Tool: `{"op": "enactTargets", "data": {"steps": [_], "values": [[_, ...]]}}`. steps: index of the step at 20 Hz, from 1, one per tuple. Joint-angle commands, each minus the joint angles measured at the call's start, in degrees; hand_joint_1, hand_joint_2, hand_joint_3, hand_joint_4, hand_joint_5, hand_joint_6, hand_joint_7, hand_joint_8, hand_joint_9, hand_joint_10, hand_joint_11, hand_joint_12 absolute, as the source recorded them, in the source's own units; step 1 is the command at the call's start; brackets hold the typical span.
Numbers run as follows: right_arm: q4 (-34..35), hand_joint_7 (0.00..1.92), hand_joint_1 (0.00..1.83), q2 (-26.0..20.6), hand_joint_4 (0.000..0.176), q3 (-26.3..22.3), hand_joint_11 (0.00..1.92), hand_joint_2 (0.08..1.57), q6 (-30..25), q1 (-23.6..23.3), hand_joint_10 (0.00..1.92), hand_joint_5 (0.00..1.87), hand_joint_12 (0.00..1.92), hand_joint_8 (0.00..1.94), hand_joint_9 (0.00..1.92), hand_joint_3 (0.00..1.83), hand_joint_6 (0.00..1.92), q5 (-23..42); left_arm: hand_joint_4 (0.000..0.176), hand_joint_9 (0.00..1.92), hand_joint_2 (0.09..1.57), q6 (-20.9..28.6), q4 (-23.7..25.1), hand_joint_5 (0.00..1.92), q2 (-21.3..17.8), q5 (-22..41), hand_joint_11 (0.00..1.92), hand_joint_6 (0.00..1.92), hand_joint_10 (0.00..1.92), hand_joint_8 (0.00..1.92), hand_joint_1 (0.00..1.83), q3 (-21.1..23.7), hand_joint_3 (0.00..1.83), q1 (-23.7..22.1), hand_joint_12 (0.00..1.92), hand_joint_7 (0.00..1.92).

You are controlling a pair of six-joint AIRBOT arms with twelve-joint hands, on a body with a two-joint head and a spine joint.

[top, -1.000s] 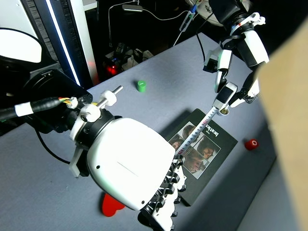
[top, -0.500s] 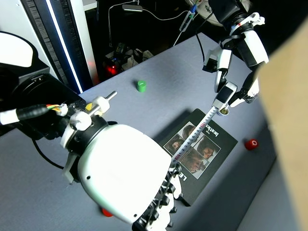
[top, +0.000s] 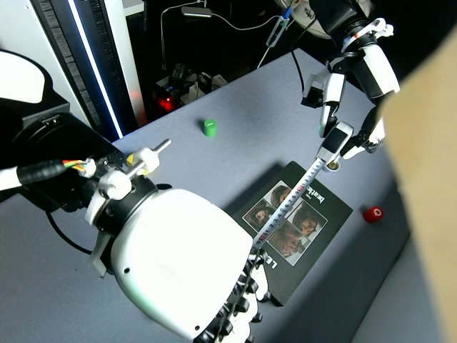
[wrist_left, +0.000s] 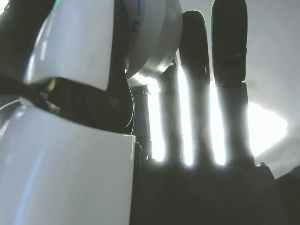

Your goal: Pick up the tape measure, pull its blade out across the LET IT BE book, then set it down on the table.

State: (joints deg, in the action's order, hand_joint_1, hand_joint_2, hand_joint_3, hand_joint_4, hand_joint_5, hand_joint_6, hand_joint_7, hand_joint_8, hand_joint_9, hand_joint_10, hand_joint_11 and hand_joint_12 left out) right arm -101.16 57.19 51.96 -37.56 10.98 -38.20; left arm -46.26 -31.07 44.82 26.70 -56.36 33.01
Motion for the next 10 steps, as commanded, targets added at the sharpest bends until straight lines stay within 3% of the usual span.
{"op": "enactTargets", "data": {"steps": [1, 10], "values": [[-3.83, 0.97, 1.21, -1.25, 0.000, 0.68, 0.67, 1.17, 0.78, -0.77, 1.17, 0.80, 1.55, 1.16, 0.83, 0.00, 1.15, -4.80, 0.000, 0.94, 1.09, -0.29, 0.24, 1.03, -0.69, 7.36, 0.99, 0.69, 1.25, 0.91, 1.38, -0.27, 0.00, -0.66, 0.81, 1.02], [-3.51, 0.97, 1.21, -3.20, 0.000, 1.11, 0.67, 1.17, 0.38, -0.61, 1.16, 0.81, 1.57, 1.16, 0.83, 0.00, 1.14, -3.99, 0.000, 0.95, 1.09, -0.36, 0.12, 1.07, -0.69, 7.36, 1.00, 0.65, 1.24, 0.93, 1.38, -0.14, 0.00, -0.63, 0.80, 1.00]]}}
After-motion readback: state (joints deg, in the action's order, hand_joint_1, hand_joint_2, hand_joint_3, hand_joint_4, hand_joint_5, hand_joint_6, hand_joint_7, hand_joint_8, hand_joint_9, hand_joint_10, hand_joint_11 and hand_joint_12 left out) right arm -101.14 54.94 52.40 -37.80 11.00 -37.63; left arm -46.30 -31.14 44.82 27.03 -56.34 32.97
